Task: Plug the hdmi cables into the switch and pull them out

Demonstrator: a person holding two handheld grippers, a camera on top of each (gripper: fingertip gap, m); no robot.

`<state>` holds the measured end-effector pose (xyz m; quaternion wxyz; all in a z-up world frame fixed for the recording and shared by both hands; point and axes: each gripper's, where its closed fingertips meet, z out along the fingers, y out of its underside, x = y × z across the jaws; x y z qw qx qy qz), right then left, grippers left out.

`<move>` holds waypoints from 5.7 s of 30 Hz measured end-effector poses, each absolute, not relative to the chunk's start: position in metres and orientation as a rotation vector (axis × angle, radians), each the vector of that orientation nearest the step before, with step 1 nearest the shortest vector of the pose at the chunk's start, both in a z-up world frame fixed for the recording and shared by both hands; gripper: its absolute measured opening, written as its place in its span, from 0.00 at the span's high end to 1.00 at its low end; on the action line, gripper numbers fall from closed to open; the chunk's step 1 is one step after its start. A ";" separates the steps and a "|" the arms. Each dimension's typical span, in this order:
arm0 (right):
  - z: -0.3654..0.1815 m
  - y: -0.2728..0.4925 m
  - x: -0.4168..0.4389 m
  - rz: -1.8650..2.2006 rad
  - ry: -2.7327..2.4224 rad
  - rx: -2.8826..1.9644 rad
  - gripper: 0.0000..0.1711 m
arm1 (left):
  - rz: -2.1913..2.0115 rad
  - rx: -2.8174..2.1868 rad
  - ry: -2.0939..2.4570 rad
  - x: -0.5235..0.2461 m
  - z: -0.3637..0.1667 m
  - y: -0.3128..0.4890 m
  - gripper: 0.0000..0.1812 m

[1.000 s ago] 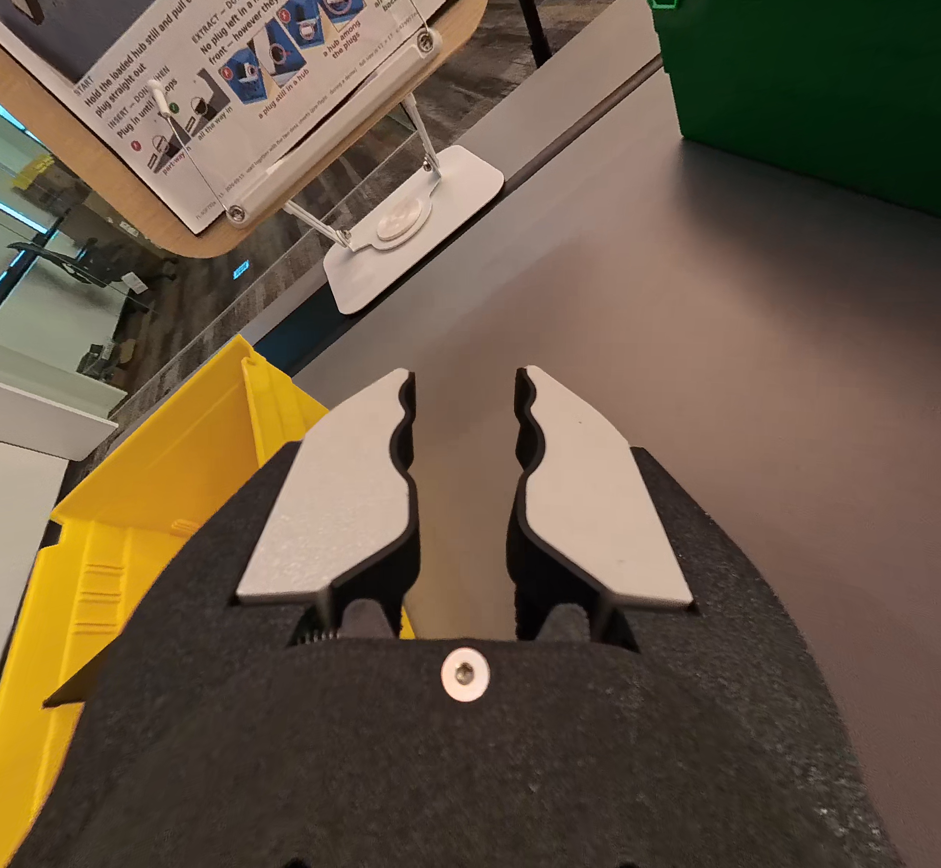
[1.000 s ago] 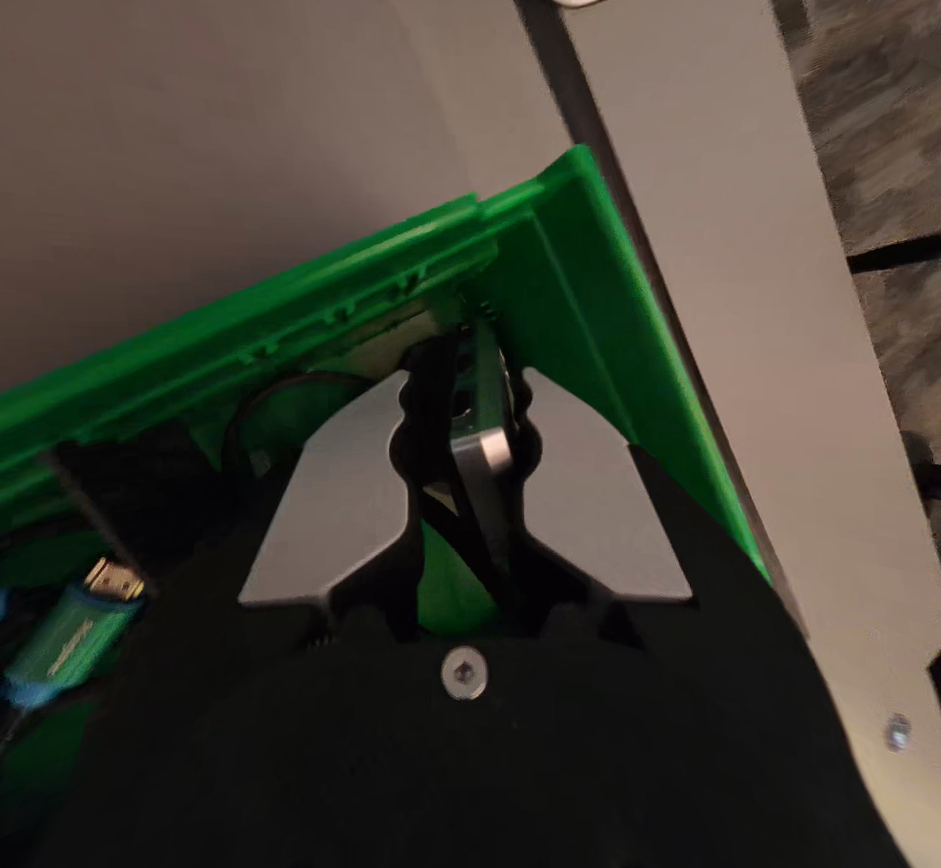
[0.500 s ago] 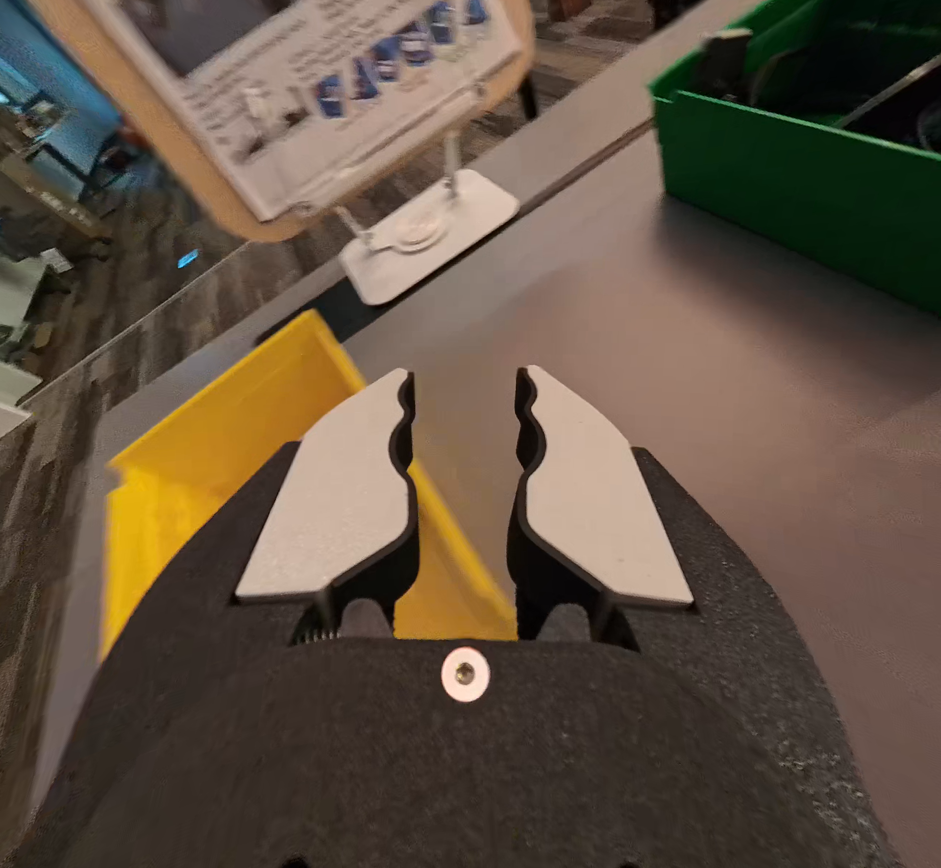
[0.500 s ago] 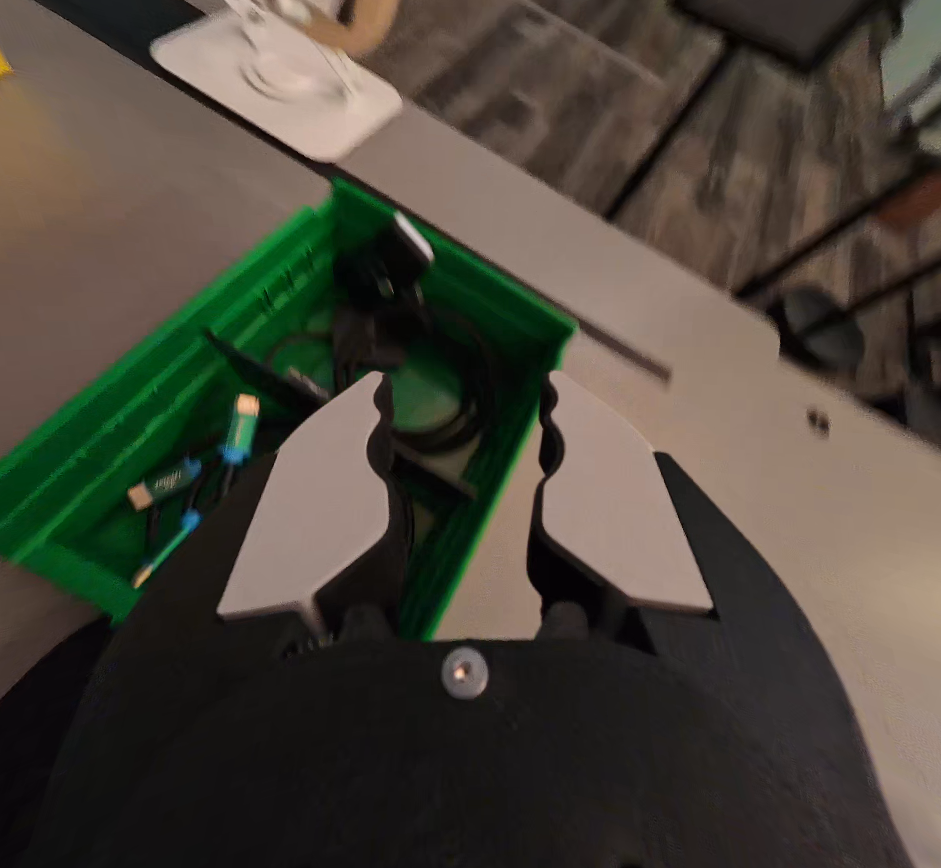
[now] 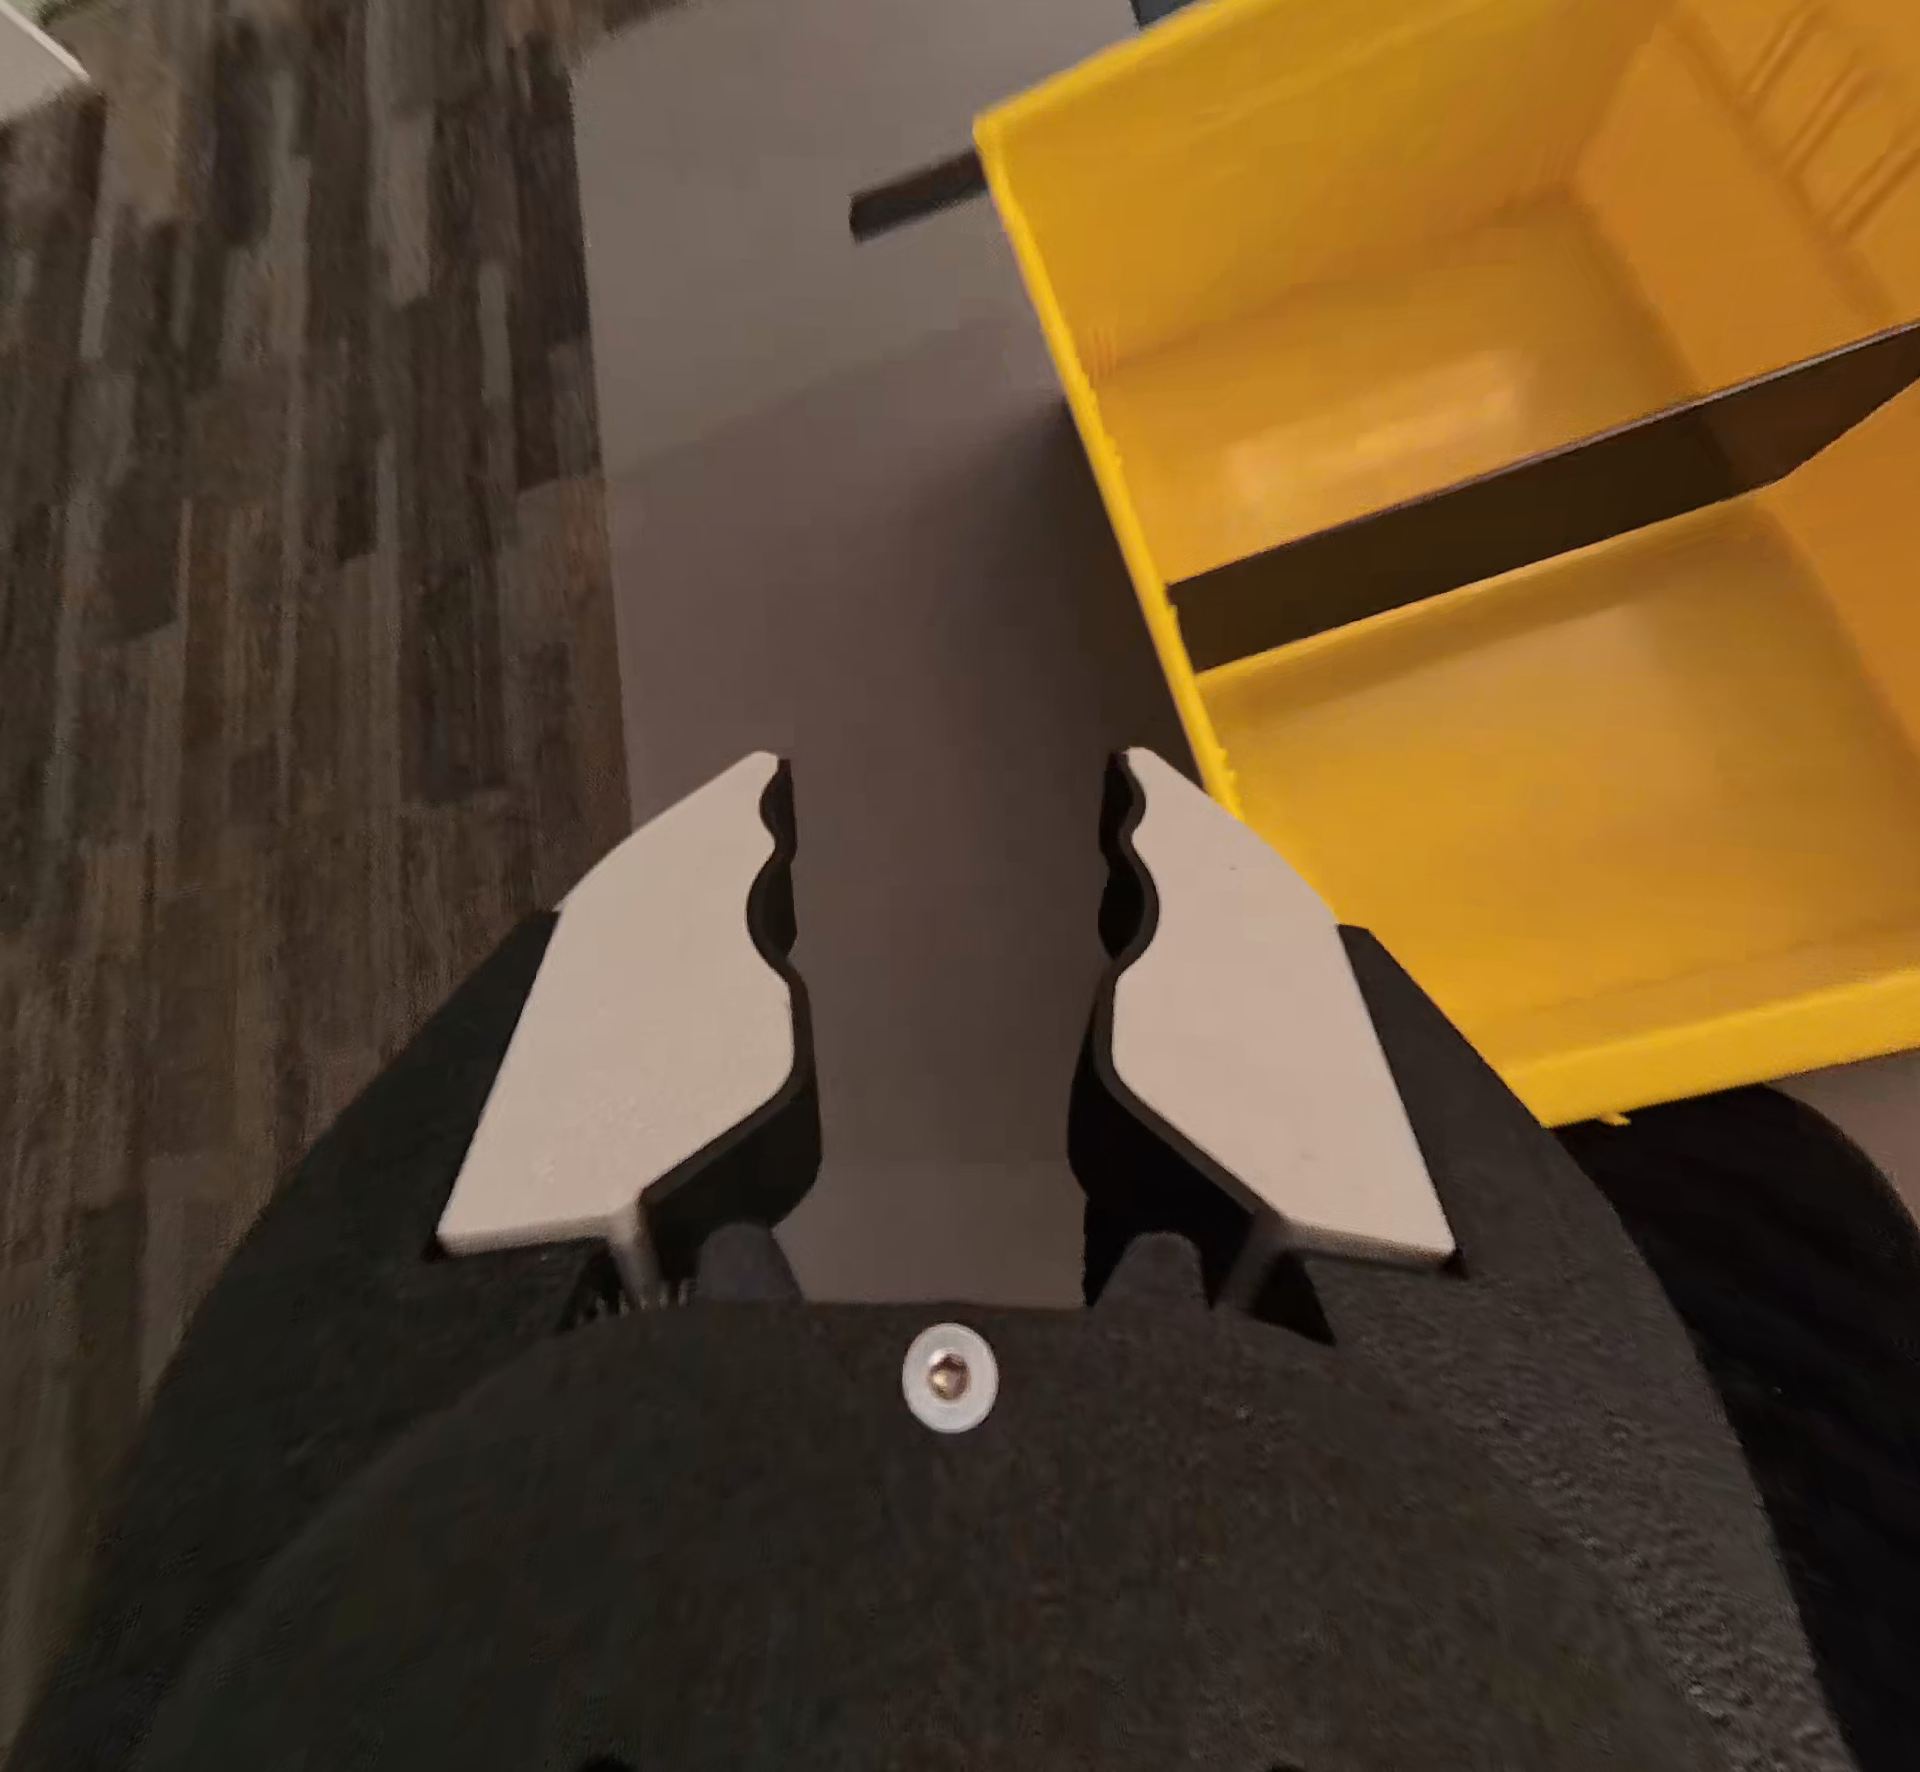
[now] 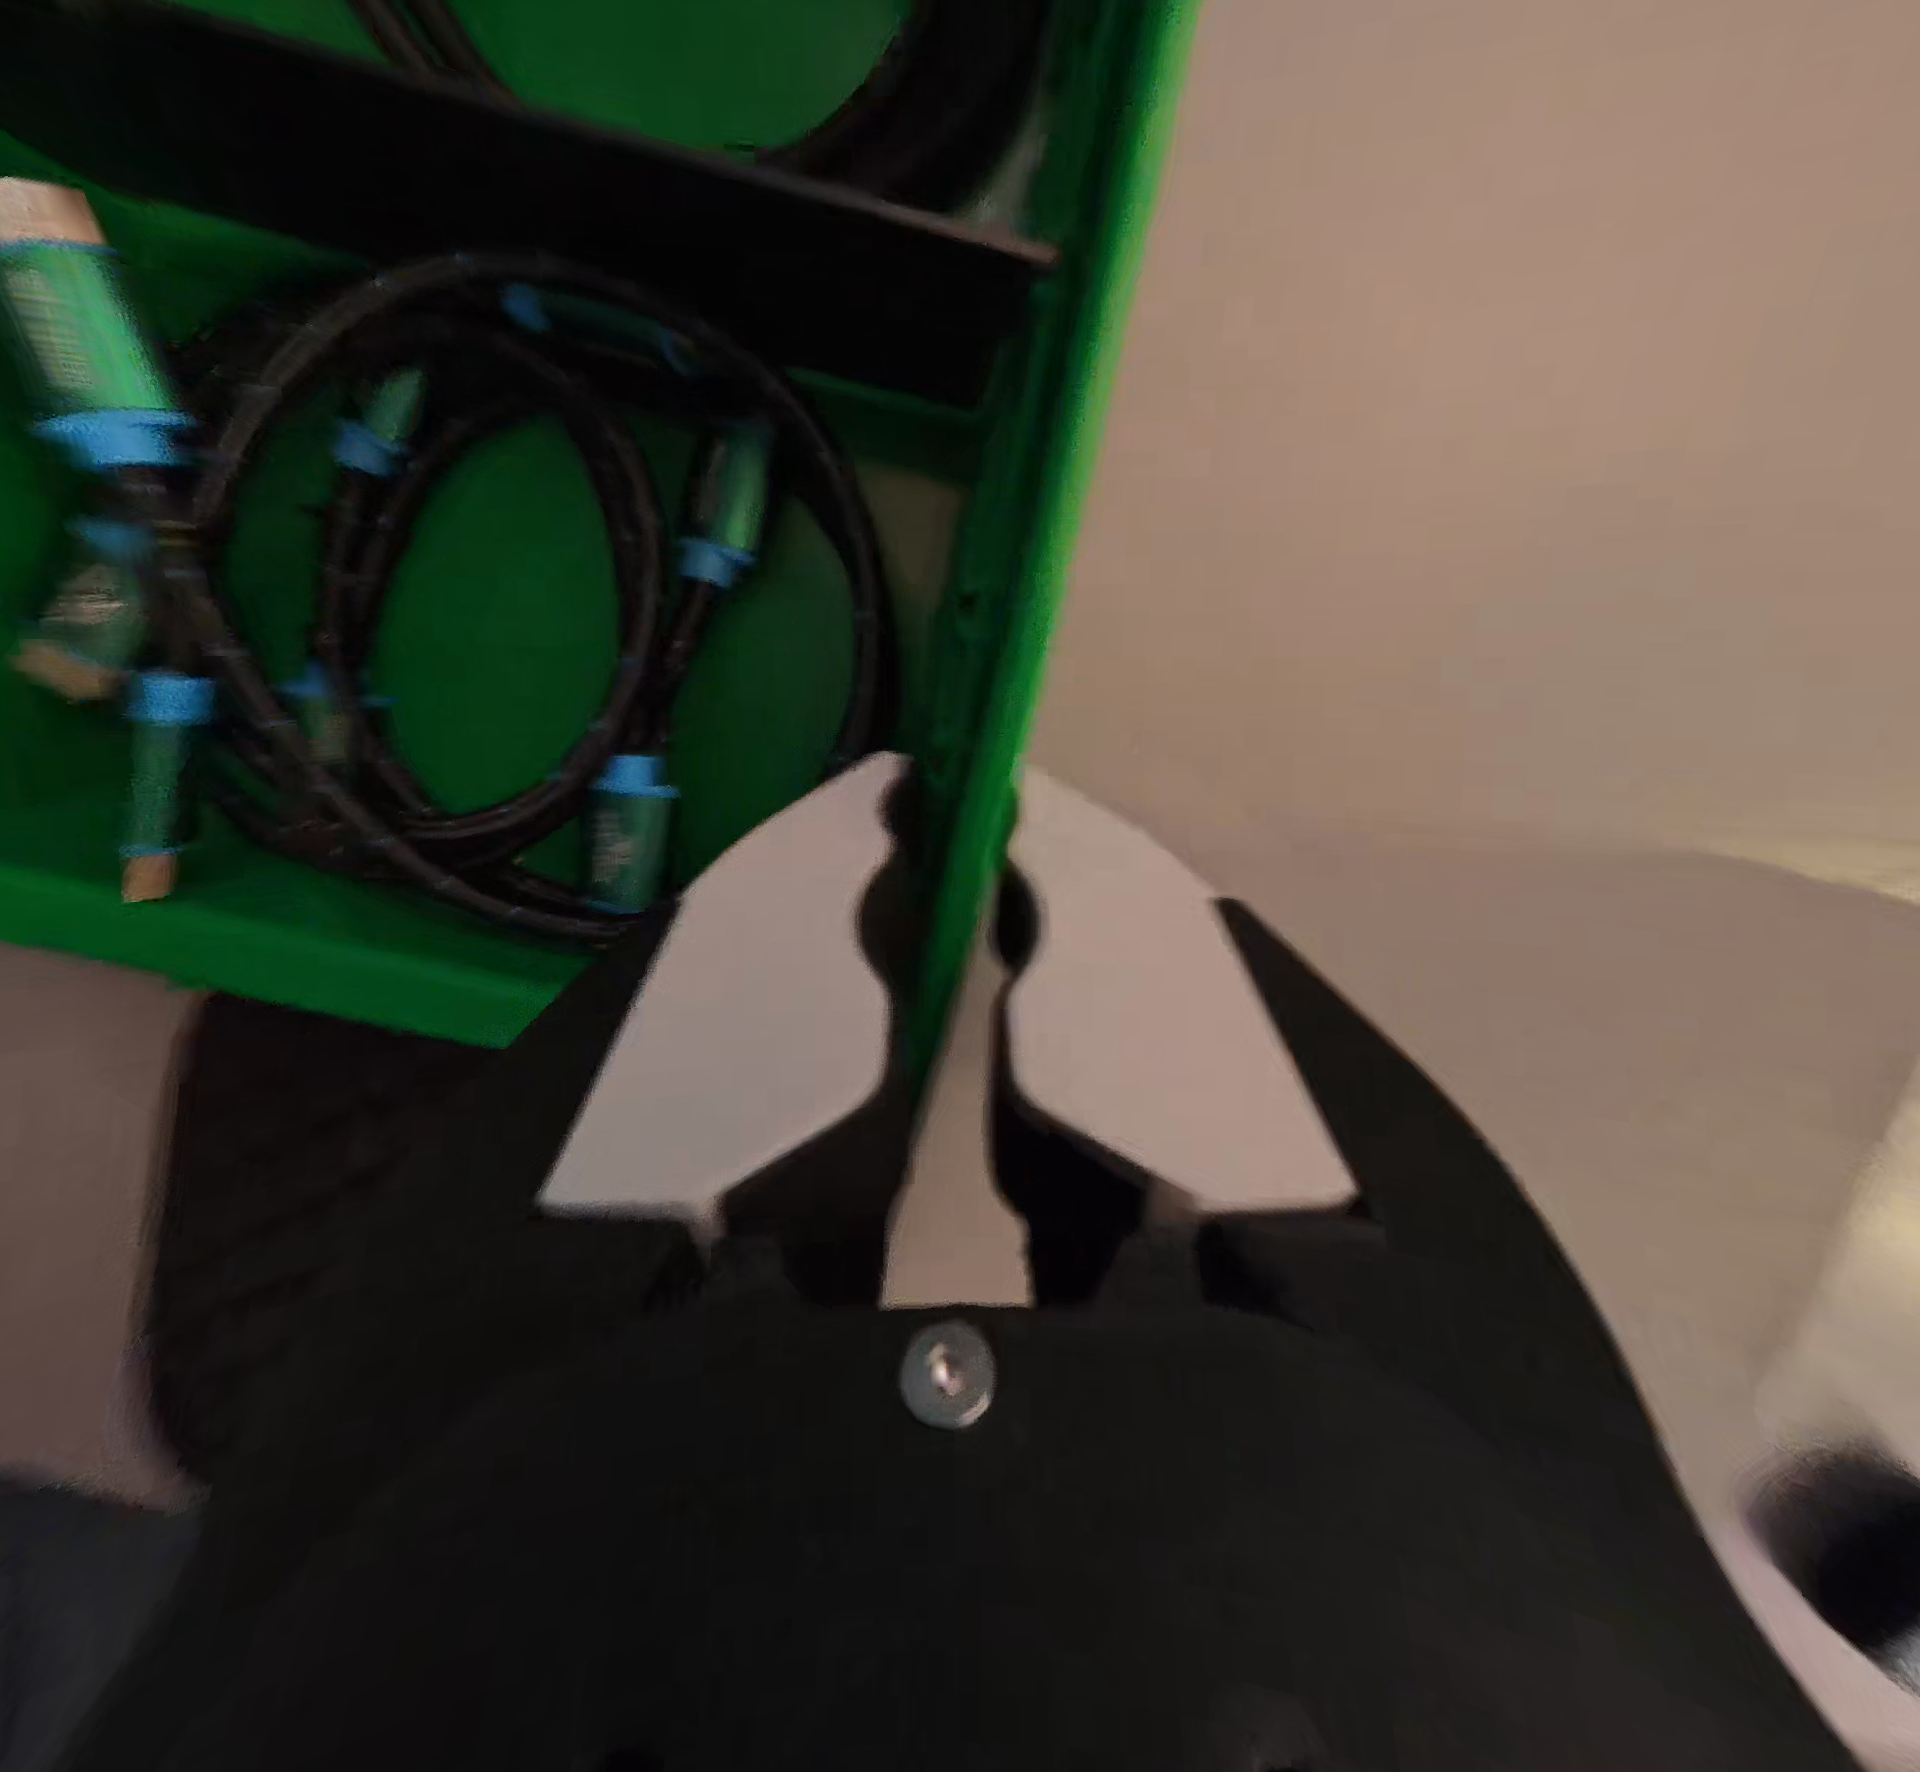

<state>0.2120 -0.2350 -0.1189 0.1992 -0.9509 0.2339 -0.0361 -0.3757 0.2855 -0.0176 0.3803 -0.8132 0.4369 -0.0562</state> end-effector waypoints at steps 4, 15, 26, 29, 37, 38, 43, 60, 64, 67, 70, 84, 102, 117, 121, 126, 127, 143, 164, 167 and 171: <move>-0.122 -0.232 0.210 -0.105 0.660 -2.733 0.96 | -0.350 -2.251 1.177 -0.360 -0.066 0.275 0.76; -0.121 -0.173 0.152 -0.144 0.598 -2.718 0.96 | -1.035 -2.258 1.129 -0.327 -0.037 0.231 0.77; -0.049 -0.114 0.121 -0.581 0.549 -2.507 0.88 | -0.431 -2.305 1.418 -0.305 -0.098 0.227 0.82; 0.042 -0.047 0.055 -0.545 0.373 -2.097 0.90 | -0.412 -2.274 1.467 -0.292 -0.100 0.222 0.82; -0.051 0.129 -0.056 -0.044 0.302 -2.467 0.83 | -0.379 -2.176 1.518 -0.266 -0.111 0.206 0.78; -0.057 0.140 -0.055 0.024 0.374 -2.468 0.82 | -0.387 -2.157 1.497 -0.265 -0.107 0.206 0.77; -0.093 0.166 -0.064 0.198 0.558 -2.610 0.79 | -0.379 -2.050 1.417 -0.272 -0.075 0.211 0.73; -0.036 0.143 -0.059 0.560 0.599 -2.949 0.97 | -0.285 -1.800 1.219 -0.339 0.083 0.170 0.71; 0.039 0.100 0.006 0.463 0.598 -2.885 0.97 | -0.395 -1.775 1.210 -0.325 0.110 0.145 0.73; 0.081 0.031 0.077 0.321 0.702 -2.853 0.97 | -0.510 -1.807 1.380 -0.266 0.082 0.110 0.71; 0.099 -0.061 0.156 0.117 0.912 -2.816 0.97 | -0.742 -1.861 1.547 -0.178 0.039 0.061 0.70; 0.015 -0.337 0.302 -0.083 1.482 -2.831 0.96 | -0.443 -2.385 1.827 -0.030 -0.100 0.015 0.62; -0.077 -0.199 0.258 0.350 1.220 -2.677 0.95 | -0.378 -2.534 1.448 -0.168 -0.121 0.164 0.97; -0.118 -0.171 0.271 0.253 1.191 -2.775 0.97 | -0.282 -2.680 1.060 -0.326 -0.117 0.281 0.97; -0.119 -0.171 0.281 0.276 1.210 -2.738 0.97 | -0.323 -2.693 1.036 -0.328 -0.117 0.282 0.97; -0.119 -0.170 0.285 0.245 1.168 -2.761 0.97 | -0.319 -2.700 1.033 -0.327 -0.117 0.286 0.97; -0.119 -0.170 0.285 0.241 1.158 -2.763 0.97 | -0.334 -2.703 1.028 -0.327 -0.117 0.286 0.97; 0.171 -0.177 0.294 -0.552 0.635 -2.035 0.83 | -0.464 -1.939 0.898 -0.305 0.206 0.283 0.73; 0.365 -0.022 0.045 -0.611 0.289 -1.471 0.44 | -0.500 -1.547 0.956 -0.069 0.318 0.113 0.31; 0.296 -0.006 0.052 -0.543 0.352 -1.530 0.42 | -0.460 -1.564 0.928 -0.067 0.262 0.122 0.32; 0.191 0.014 0.059 -0.498 0.423 -1.678 0.40 | -0.411 -1.634 0.967 -0.060 0.166 0.121 0.32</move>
